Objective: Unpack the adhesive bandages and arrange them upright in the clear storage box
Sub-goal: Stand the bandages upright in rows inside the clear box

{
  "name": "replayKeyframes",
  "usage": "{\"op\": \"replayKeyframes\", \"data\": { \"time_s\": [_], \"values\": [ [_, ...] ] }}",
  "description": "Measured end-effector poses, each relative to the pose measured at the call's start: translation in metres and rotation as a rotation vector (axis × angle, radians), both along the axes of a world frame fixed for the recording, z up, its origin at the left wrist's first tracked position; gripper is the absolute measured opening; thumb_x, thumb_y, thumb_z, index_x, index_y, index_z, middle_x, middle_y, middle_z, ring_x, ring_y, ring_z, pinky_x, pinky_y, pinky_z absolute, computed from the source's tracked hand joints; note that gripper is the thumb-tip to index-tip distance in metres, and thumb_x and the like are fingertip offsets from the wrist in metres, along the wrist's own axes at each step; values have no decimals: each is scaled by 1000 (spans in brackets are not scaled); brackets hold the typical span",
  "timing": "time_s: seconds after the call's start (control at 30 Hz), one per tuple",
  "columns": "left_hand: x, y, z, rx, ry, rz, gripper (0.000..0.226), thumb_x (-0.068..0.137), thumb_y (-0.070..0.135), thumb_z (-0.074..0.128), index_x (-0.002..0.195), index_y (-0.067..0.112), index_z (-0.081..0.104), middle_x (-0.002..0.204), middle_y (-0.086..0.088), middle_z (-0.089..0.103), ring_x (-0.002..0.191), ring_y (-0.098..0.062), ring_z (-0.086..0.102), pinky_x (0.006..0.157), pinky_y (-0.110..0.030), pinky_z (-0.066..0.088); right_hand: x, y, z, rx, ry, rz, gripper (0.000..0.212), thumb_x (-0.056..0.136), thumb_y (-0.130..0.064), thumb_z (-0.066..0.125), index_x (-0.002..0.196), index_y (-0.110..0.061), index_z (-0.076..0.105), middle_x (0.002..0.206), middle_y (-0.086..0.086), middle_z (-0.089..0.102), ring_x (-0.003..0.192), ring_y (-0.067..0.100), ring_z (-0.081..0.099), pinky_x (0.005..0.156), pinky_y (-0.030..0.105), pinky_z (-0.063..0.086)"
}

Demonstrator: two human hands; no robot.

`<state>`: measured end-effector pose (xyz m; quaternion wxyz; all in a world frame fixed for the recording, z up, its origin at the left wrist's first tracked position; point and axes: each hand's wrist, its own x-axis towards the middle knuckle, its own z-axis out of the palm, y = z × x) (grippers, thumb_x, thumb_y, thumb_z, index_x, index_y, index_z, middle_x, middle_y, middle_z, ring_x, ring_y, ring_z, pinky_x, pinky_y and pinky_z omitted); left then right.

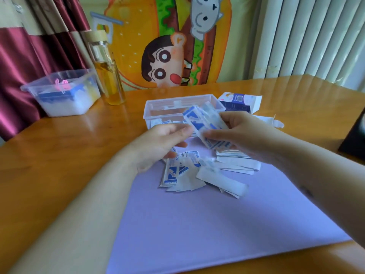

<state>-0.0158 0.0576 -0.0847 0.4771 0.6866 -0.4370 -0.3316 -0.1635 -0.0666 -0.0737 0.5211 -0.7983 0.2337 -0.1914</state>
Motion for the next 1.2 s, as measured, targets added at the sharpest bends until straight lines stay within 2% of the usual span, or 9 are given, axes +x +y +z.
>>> {"op": "replayKeyframes", "data": {
  "time_s": [0.17, 0.3, 0.43, 0.6, 0.73, 0.8, 0.9, 1.03, 1.2],
  "values": [
    [-2, -5, -8, -158, 413, 211, 42, 90, 32, 57, 118, 1, 58, 113, -16, 67, 104, -30, 64, 85, -40, 53, 43, 25, -15, 168, -135, 64, 17, 76, -14, 75, 93, -13, 70, 88, 8, 74, 81, 23, 70, 77, 35, 57],
    [7, -4, -10, -211, 620, 224, 27, 97, 21, 48, 118, 9, 60, 116, -18, 66, 108, -35, 62, 90, -45, 49, 45, 23, -24, 282, -99, 108, 14, 88, -22, 62, 97, -15, 69, 97, 9, 73, 86, 19, 69, 79, 30, 56],
    [5, -4, -11, -195, 744, 130, 28, 97, 17, 43, 120, 8, 57, 119, -19, 64, 103, -33, 63, 84, -43, 52, 41, 14, -26, 312, -72, 36, 12, 88, -15, 61, 89, -6, 69, 93, 14, 72, 85, 22, 68, 80, 31, 58],
    [-1, -7, -18, -133, 789, 9, 37, 97, 19, 42, 132, 10, 52, 126, -17, 61, 116, -33, 58, 95, -46, 48, 36, 7, -26, 336, -97, -25, 23, 78, -4, 71, 99, 4, 66, 98, 20, 71, 94, 33, 69, 86, 40, 55],
    [-1, -9, -19, -158, 828, 38, 34, 97, 19, 42, 127, 11, 56, 124, -15, 62, 115, -31, 59, 96, -43, 48, 36, 8, -26, 284, -89, 5, 21, 85, -14, 66, 96, 3, 68, 98, 21, 71, 92, 31, 69, 81, 35, 57],
    [2, -9, -16, -201, 853, 114, 27, 97, 16, 43, 116, 11, 62, 109, -11, 69, 102, -25, 65, 90, -39, 49, 31, 4, -20, 245, -74, -15, 22, 92, -22, 58, 92, -4, 71, 96, 19, 72, 84, 25, 69, 73, 29, 57],
    [6, -9, -12, -279, 881, 230, 19, 92, 12, 50, 105, 9, 64, 78, -2, 68, 67, -11, 66, 72, -31, 57, 18, -10, -12, -33, 26, -72, 21, 89, -29, 60, 82, -15, 73, 86, 12, 73, 75, 20, 62, 80, 38, 53],
    [12, -7, -9, -277, 924, 318, 18, 92, 13, 51, 104, 11, 64, 62, 4, 47, 44, -4, 37, 47, -16, 45, 4, -17, -7, -266, 307, 39, 14, 76, -37, 69, 87, -29, 72, 79, -2, 72, 71, 15, 60, 80, 38, 52],
    [5, -6, -8, -120, 795, 205, 18, 84, 34, 59, 90, 17, 59, 62, 6, 44, 41, -3, 27, 42, -12, 23, 11, -4, -7, -53, -3, 29, 7, 81, -20, 70, 78, -19, 64, 55, -9, 59, 51, 7, 47, 54, 22, 39]
  ]
}}
